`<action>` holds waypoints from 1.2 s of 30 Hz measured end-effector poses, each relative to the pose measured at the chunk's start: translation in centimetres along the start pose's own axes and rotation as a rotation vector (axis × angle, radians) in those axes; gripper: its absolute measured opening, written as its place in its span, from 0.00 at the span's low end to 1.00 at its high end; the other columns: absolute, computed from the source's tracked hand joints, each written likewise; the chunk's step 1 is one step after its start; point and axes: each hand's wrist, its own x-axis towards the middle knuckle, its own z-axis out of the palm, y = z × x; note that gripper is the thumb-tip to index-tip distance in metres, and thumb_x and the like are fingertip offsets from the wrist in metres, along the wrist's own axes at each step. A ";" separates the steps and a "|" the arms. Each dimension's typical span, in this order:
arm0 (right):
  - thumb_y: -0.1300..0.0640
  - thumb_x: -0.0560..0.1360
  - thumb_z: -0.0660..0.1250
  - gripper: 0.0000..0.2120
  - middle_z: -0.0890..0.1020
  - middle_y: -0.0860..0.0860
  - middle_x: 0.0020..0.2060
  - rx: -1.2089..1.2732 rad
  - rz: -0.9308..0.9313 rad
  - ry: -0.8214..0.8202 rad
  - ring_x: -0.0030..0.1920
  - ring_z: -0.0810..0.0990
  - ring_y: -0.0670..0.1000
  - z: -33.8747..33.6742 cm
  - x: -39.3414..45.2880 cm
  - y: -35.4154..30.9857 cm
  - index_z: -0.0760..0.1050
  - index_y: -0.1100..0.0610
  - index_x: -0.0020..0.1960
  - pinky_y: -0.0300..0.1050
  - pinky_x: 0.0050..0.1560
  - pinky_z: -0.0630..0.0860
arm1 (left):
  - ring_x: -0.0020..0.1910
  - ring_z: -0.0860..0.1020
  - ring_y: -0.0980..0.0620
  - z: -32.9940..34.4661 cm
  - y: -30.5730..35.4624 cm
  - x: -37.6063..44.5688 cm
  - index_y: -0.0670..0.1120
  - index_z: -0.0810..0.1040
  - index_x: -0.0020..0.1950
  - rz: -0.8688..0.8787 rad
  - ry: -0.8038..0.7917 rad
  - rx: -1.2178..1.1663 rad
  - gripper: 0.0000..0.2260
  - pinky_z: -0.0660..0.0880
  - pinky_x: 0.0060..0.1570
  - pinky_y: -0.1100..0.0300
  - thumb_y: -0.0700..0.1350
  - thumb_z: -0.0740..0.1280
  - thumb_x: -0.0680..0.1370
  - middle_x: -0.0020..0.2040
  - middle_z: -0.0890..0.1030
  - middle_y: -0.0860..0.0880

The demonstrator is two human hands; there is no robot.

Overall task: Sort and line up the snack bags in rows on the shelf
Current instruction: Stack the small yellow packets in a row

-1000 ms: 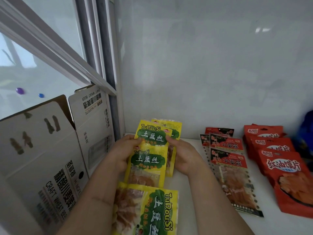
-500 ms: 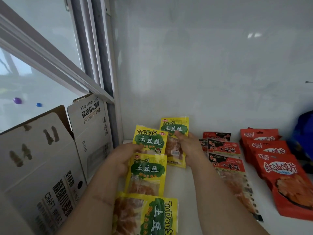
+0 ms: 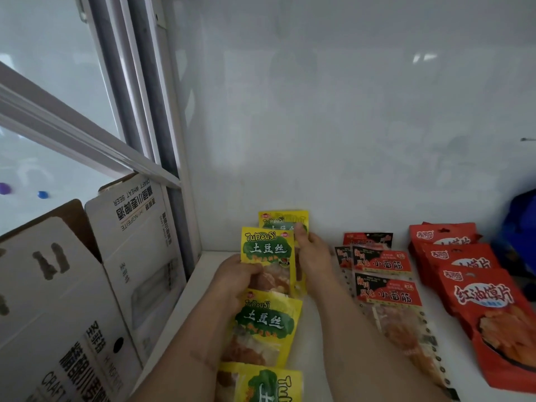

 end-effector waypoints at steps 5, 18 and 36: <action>0.58 0.76 0.73 0.05 0.87 0.56 0.46 0.000 -0.016 -0.079 0.42 0.86 0.53 0.4 0.3 0.4 0.80 0.57 0.50 0.53 0.44 0.84 | 0.45 0.85 0.36 1.7 -0.1 0.3 0.41 0.84 0.49 0.072 0.033 0.036 0.08 0.81 0.51 0.37 0.31 0.67 0.76 0.44 0.87 0.39; 0.51 0.79 0.69 0.14 0.82 0.51 0.52 -0.317 -0.080 0.049 0.53 0.81 0.53 0.9 0.3 0.0 0.77 0.57 0.61 0.44 0.50 0.74 | 0.67 0.74 0.43 0.2 2.5 -0.9 0.41 0.69 0.74 0.248 0.195 0.461 0.24 0.72 0.63 0.54 0.47 0.68 0.81 0.71 0.74 0.42; 0.38 0.79 0.62 0.30 0.76 0.57 0.67 -0.775 -0.123 0.044 0.66 0.76 0.57 -3.8 -13.5 -2.2 0.69 0.58 0.72 0.47 0.57 0.70 | 0.72 0.71 0.49 -6.0 -0.2 -13.5 0.50 0.67 0.77 0.291 -0.101 1.000 0.30 0.69 0.67 0.56 0.61 0.66 0.79 0.77 0.69 0.50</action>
